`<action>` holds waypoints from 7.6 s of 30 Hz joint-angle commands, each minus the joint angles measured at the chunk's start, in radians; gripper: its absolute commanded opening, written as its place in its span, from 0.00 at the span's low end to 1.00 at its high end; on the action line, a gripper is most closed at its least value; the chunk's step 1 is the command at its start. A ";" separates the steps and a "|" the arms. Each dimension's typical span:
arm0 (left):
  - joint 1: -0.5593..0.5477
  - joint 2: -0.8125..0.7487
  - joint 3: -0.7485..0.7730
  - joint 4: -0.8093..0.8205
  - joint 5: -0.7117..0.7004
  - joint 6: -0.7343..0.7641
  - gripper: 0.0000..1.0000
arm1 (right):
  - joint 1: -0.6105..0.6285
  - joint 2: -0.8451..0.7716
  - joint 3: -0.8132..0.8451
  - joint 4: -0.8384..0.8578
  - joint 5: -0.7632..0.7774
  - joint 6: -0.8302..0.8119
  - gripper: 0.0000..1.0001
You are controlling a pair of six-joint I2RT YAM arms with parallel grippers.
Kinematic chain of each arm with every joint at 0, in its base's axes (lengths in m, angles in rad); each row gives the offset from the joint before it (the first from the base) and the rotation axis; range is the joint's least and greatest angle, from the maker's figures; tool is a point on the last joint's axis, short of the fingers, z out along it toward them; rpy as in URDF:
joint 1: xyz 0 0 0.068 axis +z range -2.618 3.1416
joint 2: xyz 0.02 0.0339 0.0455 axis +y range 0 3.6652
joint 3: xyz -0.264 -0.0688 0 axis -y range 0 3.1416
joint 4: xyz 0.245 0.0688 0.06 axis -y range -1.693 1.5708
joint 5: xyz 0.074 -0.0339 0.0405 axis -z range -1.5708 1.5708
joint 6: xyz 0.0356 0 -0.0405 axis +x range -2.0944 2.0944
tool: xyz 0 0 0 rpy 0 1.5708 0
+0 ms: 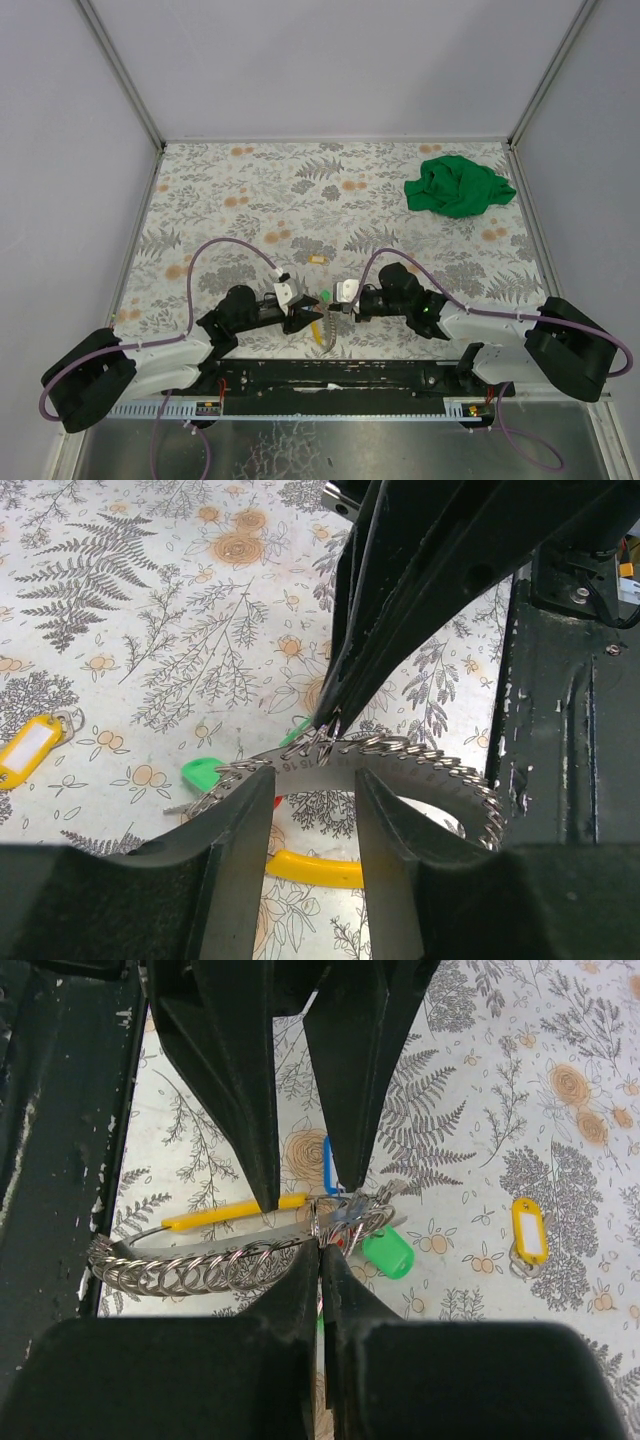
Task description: Put the keys on the keyring
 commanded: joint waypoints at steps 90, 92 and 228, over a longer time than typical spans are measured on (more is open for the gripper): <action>-0.170 0.261 0.122 0.121 -0.318 -0.030 0.00 | 0.045 0.174 -0.139 0.482 0.295 0.321 0.22; -0.173 0.273 0.120 0.129 -0.343 -0.057 0.00 | 0.045 0.204 -0.149 0.539 0.310 0.334 0.19; 0.062 0.134 0.041 0.069 -0.123 -0.354 0.31 | 0.103 0.165 0.013 0.141 0.426 0.432 0.04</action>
